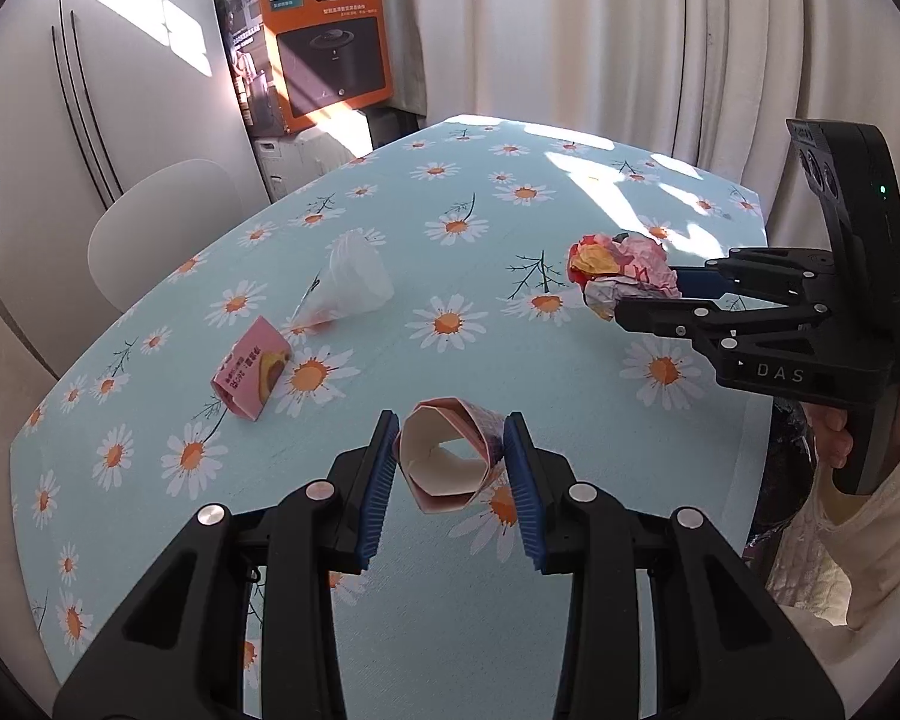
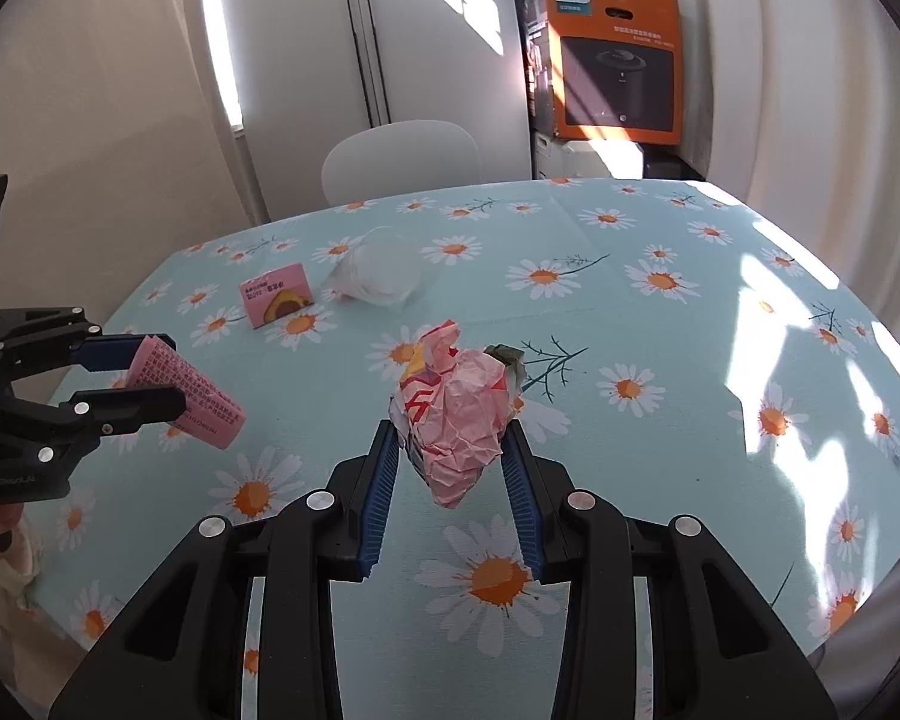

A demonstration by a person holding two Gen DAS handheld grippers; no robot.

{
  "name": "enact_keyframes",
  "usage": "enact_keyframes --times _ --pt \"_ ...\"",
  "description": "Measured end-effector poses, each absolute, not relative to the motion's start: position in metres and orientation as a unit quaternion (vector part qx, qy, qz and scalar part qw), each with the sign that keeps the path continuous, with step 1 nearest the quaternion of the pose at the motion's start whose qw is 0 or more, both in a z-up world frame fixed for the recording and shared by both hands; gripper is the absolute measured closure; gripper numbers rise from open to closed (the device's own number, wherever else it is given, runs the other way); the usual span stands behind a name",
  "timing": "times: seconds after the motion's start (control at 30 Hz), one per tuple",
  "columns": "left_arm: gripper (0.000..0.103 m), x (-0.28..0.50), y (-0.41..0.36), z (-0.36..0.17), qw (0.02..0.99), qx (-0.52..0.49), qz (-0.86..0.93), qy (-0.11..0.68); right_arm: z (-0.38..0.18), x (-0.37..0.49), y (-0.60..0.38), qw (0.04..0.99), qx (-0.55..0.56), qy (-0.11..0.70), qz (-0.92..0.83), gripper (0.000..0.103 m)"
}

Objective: Collect trash
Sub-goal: 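Carry the pink paper and wrapper roll to the bin and open both tools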

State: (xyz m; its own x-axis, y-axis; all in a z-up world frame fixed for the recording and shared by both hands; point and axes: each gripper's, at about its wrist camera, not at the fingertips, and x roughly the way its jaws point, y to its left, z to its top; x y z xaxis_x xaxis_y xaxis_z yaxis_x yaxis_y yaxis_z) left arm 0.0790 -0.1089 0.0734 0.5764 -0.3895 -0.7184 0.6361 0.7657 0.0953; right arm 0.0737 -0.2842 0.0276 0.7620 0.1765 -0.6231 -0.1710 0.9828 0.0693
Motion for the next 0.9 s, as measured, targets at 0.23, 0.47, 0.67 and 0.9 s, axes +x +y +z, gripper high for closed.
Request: enact_keyframes --times 0.23,0.47,0.67,0.9 --pt "0.066 0.074 -0.156 0.072 0.851 0.197 -0.344 0.344 0.029 0.051 -0.336 0.945 0.032 0.325 0.031 0.069" --pt "0.066 0.055 -0.206 0.075 0.834 0.217 -0.400 0.313 0.019 0.017 -0.386 0.943 0.056 0.327 -0.032 0.068" --pt "0.066 0.034 -0.252 0.075 0.809 0.229 -0.451 0.300 0.010 -0.020 -0.423 0.939 0.063 0.326 -0.088 0.068" --pt "0.066 -0.001 -0.298 0.075 0.776 0.234 -0.510 0.287 -0.007 -0.069 -0.467 0.925 0.079 0.343 -0.146 0.068"
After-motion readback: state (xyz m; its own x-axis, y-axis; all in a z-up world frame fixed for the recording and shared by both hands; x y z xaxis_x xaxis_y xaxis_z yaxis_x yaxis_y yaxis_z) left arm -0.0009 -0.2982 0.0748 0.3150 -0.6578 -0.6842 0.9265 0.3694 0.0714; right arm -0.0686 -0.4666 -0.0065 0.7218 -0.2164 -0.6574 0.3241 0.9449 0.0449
